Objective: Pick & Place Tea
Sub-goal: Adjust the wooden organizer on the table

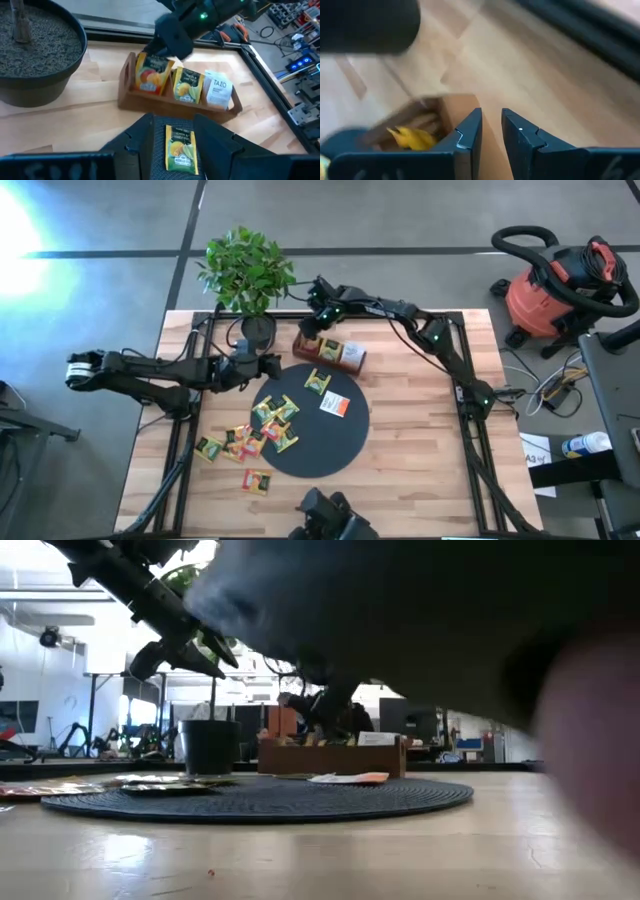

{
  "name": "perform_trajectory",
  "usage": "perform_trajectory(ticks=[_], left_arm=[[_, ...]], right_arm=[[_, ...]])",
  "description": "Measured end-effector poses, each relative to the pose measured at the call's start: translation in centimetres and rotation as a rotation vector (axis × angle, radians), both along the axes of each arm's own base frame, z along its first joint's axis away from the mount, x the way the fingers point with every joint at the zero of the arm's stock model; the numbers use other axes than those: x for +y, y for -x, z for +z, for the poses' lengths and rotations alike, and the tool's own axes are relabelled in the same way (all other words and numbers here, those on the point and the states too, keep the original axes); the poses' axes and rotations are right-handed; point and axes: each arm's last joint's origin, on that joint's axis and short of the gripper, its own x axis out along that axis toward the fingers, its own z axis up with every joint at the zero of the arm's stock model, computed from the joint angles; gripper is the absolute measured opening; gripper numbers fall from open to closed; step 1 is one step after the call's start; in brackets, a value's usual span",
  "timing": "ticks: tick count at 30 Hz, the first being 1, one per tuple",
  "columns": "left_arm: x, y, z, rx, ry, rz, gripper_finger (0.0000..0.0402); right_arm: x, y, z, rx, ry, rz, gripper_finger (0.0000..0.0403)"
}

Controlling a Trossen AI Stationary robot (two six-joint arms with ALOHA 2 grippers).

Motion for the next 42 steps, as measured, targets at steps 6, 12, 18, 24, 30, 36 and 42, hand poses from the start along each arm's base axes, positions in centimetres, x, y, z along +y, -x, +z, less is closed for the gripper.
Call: perform_trajectory(ticks=[6, 12, 18, 24, 30, 36, 42], left_arm=[[0.0, 0.0, 0.0, 0.015, -0.015, -0.011, 0.0113], [0.0, 0.0, 0.0, 0.019, -0.02, -0.014, 0.0113], [0.0, 0.0, 0.0, 0.027, -0.027, -0.019, 0.0113], [0.0, 0.0, 0.0, 0.027, -0.028, -0.019, 0.0113], [0.0, 0.0, 0.0, 0.027, -0.029, -0.033, 0.0113], [-0.1, -0.1, 0.1, 0.022, -0.018, -0.056, 0.0113], [-0.1, -0.1, 0.1, 0.033, -0.028, -0.072, 0.0113]], right_arm=[[0.8, -0.1, 1.9, 0.041, 0.071, 0.1, 0.0068], [1.4, 0.5, 2.1, 0.124, 0.078, 0.197, 0.0068], [1.7, 0.8, 5.3, 0.217, 0.355, 0.123, 0.0068], [3.2, 3.6, 11.8, 0.236, 0.464, 0.054, 0.0068], [9.1, 7.2, 11.2, 0.36, 0.349, 0.107, 0.0061], [16.1, 10.7, 8.1, 0.357, 0.297, 0.123, 0.0052], [19.3, 12.8, 4.3, 0.294, 0.235, 0.086, 0.0052]])
